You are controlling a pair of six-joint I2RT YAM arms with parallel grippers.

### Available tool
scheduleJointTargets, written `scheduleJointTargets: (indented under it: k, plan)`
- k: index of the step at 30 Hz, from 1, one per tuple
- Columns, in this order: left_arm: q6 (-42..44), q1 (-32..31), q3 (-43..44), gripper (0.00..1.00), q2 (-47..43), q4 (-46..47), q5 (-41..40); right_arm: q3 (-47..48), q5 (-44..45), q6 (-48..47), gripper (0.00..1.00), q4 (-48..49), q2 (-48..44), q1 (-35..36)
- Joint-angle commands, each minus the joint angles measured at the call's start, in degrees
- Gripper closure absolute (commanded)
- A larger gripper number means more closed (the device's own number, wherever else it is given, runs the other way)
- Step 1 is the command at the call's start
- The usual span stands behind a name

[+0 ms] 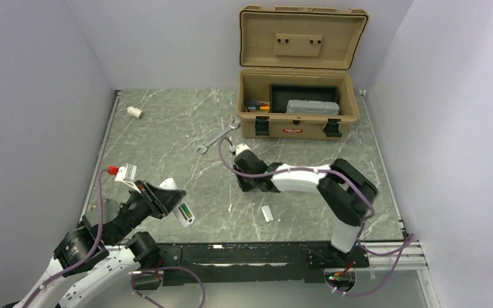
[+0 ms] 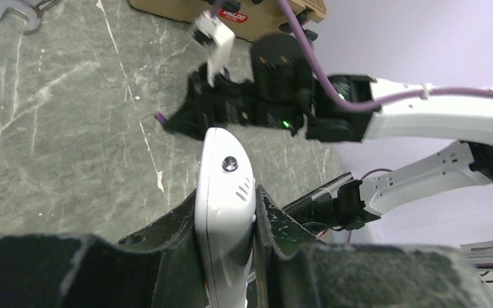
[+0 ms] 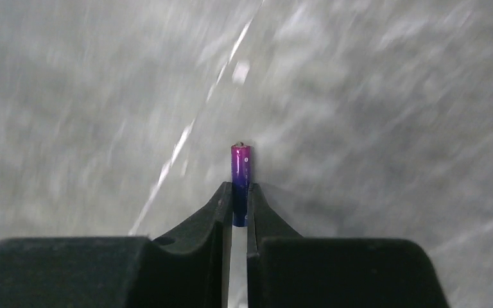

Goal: Load the batteries into the remote control

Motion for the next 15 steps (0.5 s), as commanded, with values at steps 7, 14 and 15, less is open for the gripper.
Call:
scheduleJointTargets:
  k: [7,14,15]
  plan:
    - [-1.70,0.10,-2.88,1.00,1.72,6.32,2.60,-23.92,-9.43,-5.47,1.00,9.30,-31.36,9.63]
    - [-3.61,0.10,-7.98,1.00,-2.06,13.79,4.61,-38.31,-16.10,-5.40,1.00,20.26,-45.83,10.05]
    - [-3.75,0.14,-8.08,1.00,-2.01,13.42,4.39,-38.97,-15.71,-4.86,1.00,20.22,-46.27,9.96]
